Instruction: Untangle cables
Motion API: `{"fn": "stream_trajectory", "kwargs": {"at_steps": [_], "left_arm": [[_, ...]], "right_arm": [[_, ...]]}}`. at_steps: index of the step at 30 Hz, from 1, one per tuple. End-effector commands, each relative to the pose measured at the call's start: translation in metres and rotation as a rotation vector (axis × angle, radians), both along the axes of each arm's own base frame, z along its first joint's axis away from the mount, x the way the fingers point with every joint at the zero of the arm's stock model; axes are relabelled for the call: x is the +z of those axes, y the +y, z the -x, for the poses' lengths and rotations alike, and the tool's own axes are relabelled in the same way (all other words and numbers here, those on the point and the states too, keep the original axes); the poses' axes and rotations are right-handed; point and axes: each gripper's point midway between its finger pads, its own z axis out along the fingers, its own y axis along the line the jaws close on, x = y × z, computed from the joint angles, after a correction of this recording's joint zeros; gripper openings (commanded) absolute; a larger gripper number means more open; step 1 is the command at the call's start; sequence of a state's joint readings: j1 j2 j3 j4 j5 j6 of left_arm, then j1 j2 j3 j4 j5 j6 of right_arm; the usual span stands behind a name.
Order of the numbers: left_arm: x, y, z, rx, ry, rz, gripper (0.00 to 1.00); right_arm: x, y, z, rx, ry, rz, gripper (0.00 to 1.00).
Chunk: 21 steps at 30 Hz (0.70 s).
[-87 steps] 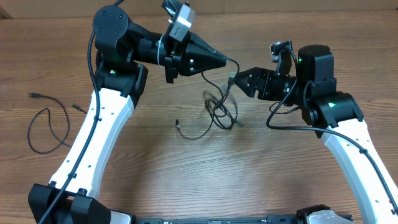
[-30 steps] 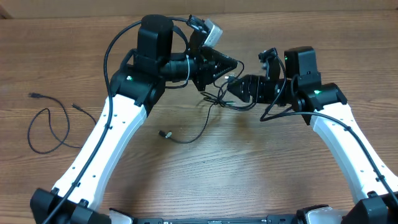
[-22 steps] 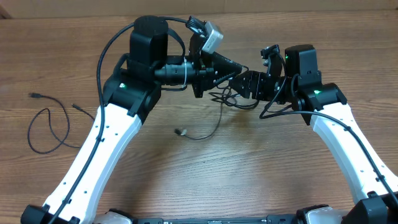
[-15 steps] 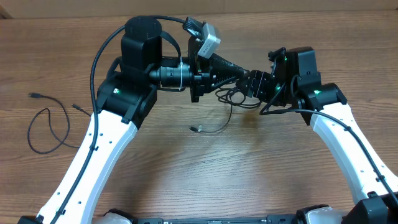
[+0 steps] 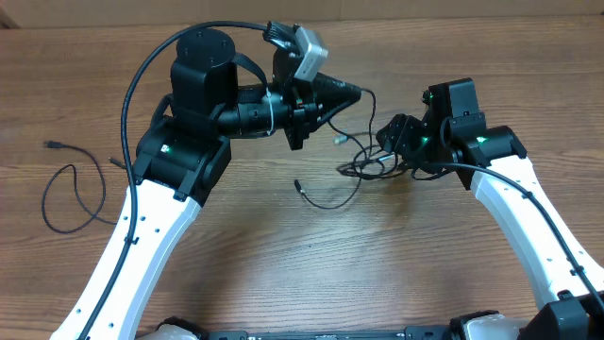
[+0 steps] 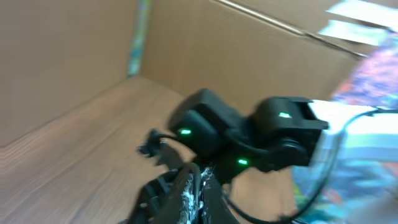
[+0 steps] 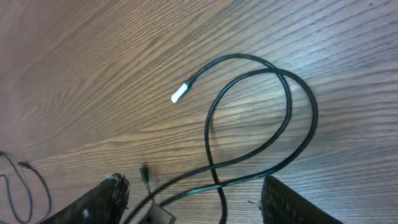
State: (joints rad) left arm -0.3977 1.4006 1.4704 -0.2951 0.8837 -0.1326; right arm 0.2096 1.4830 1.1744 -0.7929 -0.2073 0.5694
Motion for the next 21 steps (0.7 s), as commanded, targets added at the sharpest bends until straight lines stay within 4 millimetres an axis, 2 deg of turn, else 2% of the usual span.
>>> {"fn": "stream_trajectory", "kwargs": {"at_steps": [1,3,5,6,7,9,10,12,19,21], "left_arm": [[0.003,0.019,-0.028,0.219,0.001,-0.022,0.04],[-0.001,0.027,-0.040,0.307,0.004,-0.045,0.04],[-0.006,0.033,-0.048,0.365,0.009,-0.063,0.04],[-0.007,0.034,-0.049,0.369,0.013,-0.067,0.04],[-0.011,0.033,-0.049,0.368,0.024,-0.074,0.04],[-0.018,0.033,-0.050,0.367,0.046,-0.089,0.04],[-0.020,0.033,-0.051,0.367,0.051,-0.092,0.04],[-0.029,0.032,-0.053,0.367,0.077,-0.109,0.04],[-0.050,0.027,-0.060,0.351,0.131,-0.140,0.04],[-0.052,0.027,-0.060,0.350,0.137,-0.143,0.04]], "right_arm": [[0.005,-0.003,-0.005,-0.019,-0.018,0.013,0.70],[0.007,0.004,-0.003,0.015,-0.015,-0.021,0.76],[0.015,0.026,0.004,0.170,-0.042,-0.098,0.77],[0.023,0.042,0.010,0.298,-0.078,-0.156,0.77],[0.043,0.072,0.028,0.544,-0.156,-0.297,0.80],[0.062,0.090,0.048,0.712,-0.216,-0.427,0.83],[0.069,0.095,0.055,0.760,-0.230,-0.473,0.84],[0.068,0.096,0.060,0.768,-0.214,-0.489,0.84],[0.069,0.096,0.060,0.768,-0.217,-0.488,0.84],[0.065,0.093,0.056,0.758,-0.219,-0.459,0.80]]}}
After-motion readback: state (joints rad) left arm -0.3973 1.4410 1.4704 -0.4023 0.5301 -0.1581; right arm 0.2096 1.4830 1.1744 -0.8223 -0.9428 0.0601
